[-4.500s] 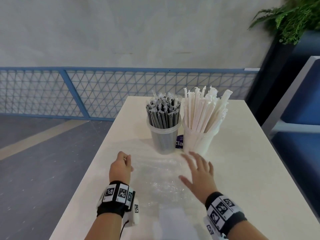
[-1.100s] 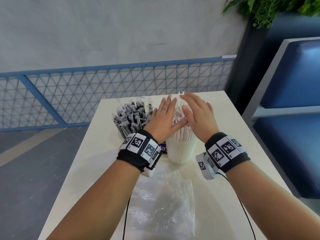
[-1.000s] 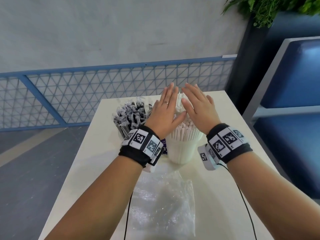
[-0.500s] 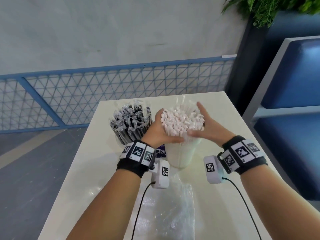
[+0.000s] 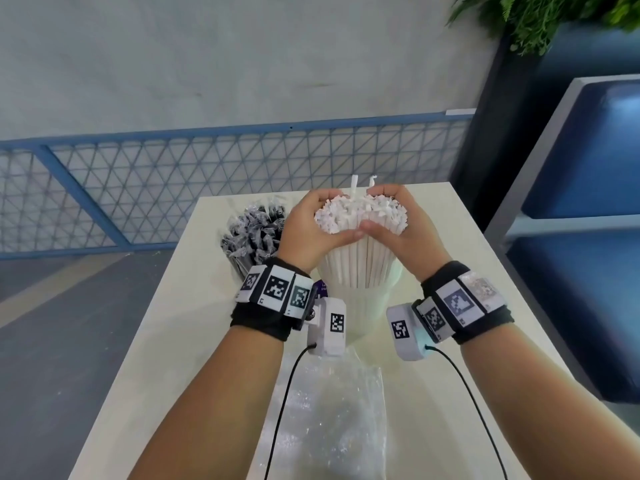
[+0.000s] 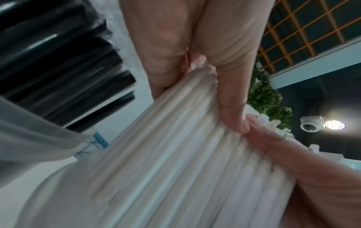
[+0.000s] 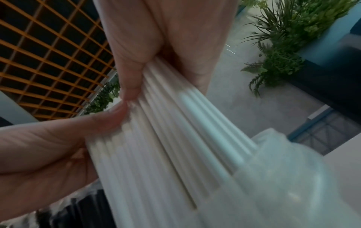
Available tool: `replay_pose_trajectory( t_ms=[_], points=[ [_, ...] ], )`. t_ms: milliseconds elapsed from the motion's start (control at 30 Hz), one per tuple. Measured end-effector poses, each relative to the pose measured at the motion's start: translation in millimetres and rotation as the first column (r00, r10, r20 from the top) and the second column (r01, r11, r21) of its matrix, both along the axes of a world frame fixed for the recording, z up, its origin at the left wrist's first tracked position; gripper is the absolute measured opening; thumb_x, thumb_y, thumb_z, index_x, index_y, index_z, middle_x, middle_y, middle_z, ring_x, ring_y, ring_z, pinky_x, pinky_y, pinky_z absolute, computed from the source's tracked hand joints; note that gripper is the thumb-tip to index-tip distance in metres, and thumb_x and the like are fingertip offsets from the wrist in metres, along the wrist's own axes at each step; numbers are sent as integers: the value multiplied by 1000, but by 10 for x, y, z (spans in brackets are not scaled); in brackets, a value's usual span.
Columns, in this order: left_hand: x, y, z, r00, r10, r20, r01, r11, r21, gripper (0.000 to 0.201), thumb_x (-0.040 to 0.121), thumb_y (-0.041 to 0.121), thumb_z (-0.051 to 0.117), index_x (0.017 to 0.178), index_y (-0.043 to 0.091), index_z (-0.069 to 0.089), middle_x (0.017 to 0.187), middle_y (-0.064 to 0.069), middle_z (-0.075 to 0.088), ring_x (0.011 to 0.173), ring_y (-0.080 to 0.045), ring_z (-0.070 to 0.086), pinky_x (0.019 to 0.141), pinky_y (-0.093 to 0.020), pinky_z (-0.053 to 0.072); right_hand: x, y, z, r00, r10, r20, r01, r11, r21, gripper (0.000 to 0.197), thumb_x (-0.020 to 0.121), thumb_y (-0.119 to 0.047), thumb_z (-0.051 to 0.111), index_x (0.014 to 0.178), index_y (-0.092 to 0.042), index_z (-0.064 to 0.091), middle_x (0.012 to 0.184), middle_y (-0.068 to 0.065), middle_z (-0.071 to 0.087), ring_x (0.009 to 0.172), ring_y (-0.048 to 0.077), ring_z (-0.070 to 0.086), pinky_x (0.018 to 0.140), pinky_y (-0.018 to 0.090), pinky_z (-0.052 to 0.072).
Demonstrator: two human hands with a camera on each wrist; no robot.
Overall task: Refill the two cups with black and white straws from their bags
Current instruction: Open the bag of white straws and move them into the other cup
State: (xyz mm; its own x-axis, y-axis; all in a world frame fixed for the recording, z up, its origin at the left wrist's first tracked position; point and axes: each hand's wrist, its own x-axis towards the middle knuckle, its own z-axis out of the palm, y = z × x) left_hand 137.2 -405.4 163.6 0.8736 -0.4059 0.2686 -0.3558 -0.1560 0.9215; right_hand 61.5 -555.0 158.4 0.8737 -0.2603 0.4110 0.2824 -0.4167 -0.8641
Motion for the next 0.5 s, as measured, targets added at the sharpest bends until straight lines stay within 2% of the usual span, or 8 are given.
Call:
replay_pose_trajectory(
  t_ms=[100,167,200,233,300,367,433,500],
  points=[
    [-26,13,-49,998,-55,-18,55,998,-7,88,49,32,88,125,19,47,129,1,54,122,-10,48,107,-34,39,-12,17,3,999,-45,11,46,998,-42,52,78,-24,71,123,-20,47,118,-12,53,110,1,49,92,8,38],
    [-78,44,-99,999,-52,2,51,997,63,102,49,35,88,136,20,36,140,2,43,128,-4,36,108,-27,30,-63,54,-14,992,-119,26,122,986,-118,61,76,-33,71,129,-19,44,125,-11,47,114,-4,42,97,4,30],
    [-113,71,-121,999,-43,28,40,994,103,104,52,34,87,139,19,32,145,2,38,129,-2,31,108,-24,27,-102,91,-36,987,-156,49,162,973,-166,63,76,-40,69,130,-19,43,126,-11,45,115,-4,41,102,9,29],
    [-164,106,-143,997,-43,66,34,991,132,105,55,33,86,142,18,29,147,3,34,131,-2,28,109,-23,25,-150,140,-71,978,-193,76,205,956,-211,63,75,-45,65,129,-20,44,127,-11,45,117,-2,40,105,19,30],
    [-306,207,-201,983,-57,174,29,987,160,97,62,37,81,142,20,28,148,8,31,134,-1,26,110,-15,22,-266,255,-177,950,-277,141,306,913,-271,57,77,-49,59,125,-21,48,128,-8,48,121,3,40,107,33,29],
    [-472,343,-323,957,-53,286,2,985,175,82,70,39,75,138,19,35,141,12,36,133,1,29,109,-8,23,-384,377,-328,911,-351,215,403,867,-293,47,80,-45,58,119,-19,54,124,-3,53,120,5,42,105,39,30],
    [-622,507,-519,925,-16,379,-60,980,188,60,76,38,68,126,13,48,128,4,50,122,-3,41,103,-9,30,-500,516,-500,872,-383,303,467,838,-284,34,82,-35,60,110,-17,58,116,-1,55,114,9,46,100,47,35],
    [-732,695,-764,890,34,455,-151,963,222,35,82,36,59,105,9,59,104,-3,62,101,-6,50,91,-6,34,-597,669,-671,866,-359,347,459,846,-271,26,82,-28,60,106,-19,56,108,-5,52,105,11,47,90,45,41]
  ],
)
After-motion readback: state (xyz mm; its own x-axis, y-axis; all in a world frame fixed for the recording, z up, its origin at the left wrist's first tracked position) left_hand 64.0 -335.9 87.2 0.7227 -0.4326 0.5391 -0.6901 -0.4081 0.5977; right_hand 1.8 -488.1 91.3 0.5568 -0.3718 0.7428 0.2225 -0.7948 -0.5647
